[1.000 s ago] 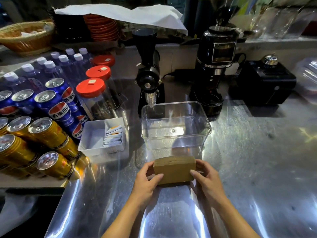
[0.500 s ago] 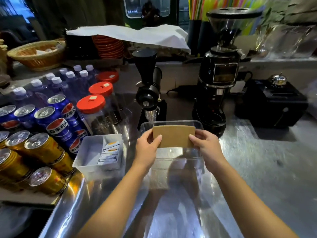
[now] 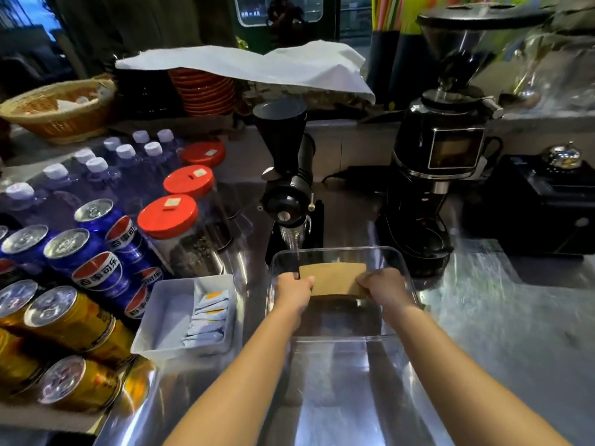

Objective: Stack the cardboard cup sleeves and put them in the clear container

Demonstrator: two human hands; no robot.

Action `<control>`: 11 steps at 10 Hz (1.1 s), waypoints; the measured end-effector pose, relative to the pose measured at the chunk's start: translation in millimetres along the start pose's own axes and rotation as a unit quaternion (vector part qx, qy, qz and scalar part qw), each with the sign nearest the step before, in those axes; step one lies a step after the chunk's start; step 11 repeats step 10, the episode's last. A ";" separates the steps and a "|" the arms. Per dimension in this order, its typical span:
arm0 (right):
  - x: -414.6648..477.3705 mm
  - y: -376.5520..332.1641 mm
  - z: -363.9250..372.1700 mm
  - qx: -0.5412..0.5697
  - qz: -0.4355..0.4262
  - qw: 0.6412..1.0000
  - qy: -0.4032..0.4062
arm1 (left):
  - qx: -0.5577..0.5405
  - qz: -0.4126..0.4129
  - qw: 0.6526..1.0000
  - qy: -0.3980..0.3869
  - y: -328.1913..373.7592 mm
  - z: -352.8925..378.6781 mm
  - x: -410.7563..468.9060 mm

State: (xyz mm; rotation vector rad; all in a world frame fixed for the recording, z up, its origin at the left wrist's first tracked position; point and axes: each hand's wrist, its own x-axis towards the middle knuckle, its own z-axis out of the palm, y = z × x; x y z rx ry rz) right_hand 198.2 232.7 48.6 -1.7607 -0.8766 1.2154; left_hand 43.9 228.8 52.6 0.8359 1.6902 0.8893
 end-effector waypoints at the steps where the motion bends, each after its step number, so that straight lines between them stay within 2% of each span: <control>1: 10.0 3.0 9.3 -0.015 0.011 1.000 -0.002 | 0.010 -0.009 1.000 0.001 -1.4 2.8 12.9; 3: 25.0 8.3 11.5 -0.061 0.030 0.998 0.003 | 0.044 -0.039 0.998 0.012 -3.8 6.1 26.1; 5: 36.1 19.9 16.0 -0.126 0.012 0.991 0.030 | 0.118 -0.035 0.992 0.035 -9.3 9.0 31.6; 8: 32.2 18.5 15.7 -0.212 -0.018 0.976 0.038 | 0.201 -0.024 0.979 0.013 1.7 5.3 25.2; 9: 22.2 6.2 11.0 -0.223 -0.053 0.972 0.058 | 0.235 0.037 0.970 0.042 9.9 -1.1 16.7; 10: 5.0 -19.6 0.2 -0.218 -0.085 0.972 -0.004 | 0.244 0.160 0.952 0.087 25.8 -9.4 -1.6; 11: 5.0 -19.6 0.2 -0.218 -0.085 0.972 -0.004 | 0.244 0.160 0.952 0.087 25.8 -9.4 -1.6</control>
